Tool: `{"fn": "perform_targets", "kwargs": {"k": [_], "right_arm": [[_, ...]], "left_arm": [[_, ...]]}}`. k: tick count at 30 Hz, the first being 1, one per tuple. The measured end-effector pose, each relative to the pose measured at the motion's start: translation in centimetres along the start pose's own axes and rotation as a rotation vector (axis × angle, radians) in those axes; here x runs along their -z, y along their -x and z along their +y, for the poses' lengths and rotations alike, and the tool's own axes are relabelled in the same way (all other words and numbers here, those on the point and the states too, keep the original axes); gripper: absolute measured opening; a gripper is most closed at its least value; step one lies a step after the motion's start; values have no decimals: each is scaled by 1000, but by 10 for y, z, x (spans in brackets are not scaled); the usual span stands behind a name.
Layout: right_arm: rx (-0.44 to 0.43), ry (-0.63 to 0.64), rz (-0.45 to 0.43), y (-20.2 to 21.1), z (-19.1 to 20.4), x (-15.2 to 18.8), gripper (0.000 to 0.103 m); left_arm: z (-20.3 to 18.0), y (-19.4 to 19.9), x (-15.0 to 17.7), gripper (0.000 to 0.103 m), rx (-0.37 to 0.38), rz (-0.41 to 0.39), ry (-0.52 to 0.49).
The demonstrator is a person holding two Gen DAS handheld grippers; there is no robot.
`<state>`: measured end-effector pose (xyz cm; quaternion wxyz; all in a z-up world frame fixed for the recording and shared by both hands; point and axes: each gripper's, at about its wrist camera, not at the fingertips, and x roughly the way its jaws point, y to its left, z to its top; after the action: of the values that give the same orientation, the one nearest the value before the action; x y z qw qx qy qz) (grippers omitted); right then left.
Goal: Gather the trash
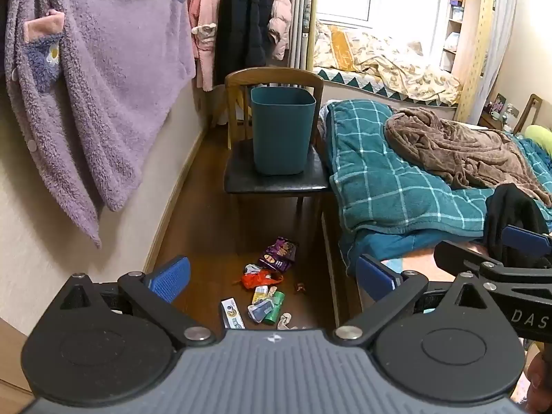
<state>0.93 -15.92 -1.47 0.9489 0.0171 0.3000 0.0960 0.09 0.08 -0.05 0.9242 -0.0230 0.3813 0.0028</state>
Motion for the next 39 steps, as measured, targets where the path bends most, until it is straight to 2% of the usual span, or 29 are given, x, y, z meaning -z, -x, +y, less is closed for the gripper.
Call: {"fn": "perform_targets", "kwargs": {"k": [6,13,21,39], "right_arm": [[-2,-11,15,-5,-2,3,103],[-19,-22,33,-3,3,10,103],[-24,3,33,-3,9,14,103],[-48,-16,35,-2,7,16,103]], "left_arm": [[3,5,12,103,-7,-23,11],[5,2,18,103,-22,34,21],[10,-1,21,103,-33,61,40],[13,2,24,103,-21,62,61]]}}
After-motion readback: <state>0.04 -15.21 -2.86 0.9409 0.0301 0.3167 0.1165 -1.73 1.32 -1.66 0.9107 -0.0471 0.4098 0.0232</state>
